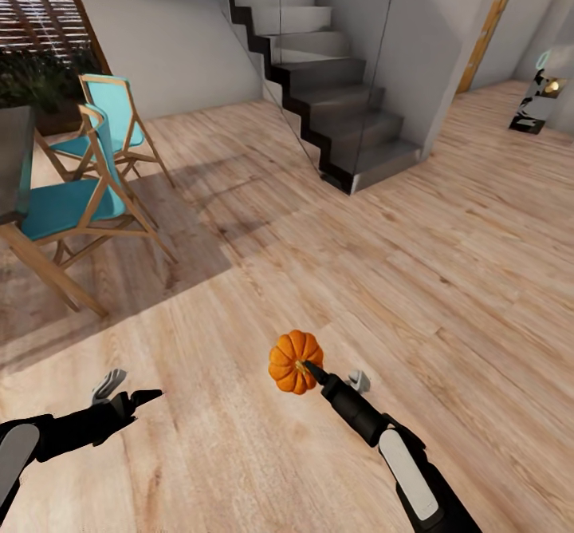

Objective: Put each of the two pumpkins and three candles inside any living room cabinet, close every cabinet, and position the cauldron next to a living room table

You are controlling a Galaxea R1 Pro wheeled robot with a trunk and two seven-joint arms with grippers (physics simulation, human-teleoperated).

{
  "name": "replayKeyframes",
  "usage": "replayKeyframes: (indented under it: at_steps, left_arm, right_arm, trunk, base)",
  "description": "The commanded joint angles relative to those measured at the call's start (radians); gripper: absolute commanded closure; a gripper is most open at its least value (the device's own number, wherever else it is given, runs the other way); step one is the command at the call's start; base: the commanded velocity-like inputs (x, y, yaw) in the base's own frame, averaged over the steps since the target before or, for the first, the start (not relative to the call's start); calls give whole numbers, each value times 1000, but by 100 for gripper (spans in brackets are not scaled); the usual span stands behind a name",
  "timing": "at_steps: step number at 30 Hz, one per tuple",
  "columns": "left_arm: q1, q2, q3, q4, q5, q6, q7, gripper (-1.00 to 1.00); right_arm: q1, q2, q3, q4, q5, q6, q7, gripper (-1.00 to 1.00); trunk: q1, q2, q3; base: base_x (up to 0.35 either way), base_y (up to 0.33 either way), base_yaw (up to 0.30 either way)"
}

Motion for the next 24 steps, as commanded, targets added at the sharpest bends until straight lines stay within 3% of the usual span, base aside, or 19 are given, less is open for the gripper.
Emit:
replayKeyframes:
  at_steps: [1, 12, 24]
  left_arm:
    - [-1, -1, 1, 0, -10, 4, -11, -100]
    - [-1, -2, 2, 0, -12, 3, -10, -100]
    - [-1, -1, 2, 0, -9, 5, -11, -100]
  right_arm:
    - [0, 0, 0, -1, -11, 7, -8, 100]
    - [0, 0, 2, -1, -10, 6, -34, 100]
    - [-3, 0, 14, -4, -9, 5, -34, 100]
  trunk:
    - [0, 0, 0]
    - [0, 0, 12]
    - [0, 0, 13]
  base:
    - [0, 0, 227]
    - [0, 0, 222]
    - [0, 0, 41]
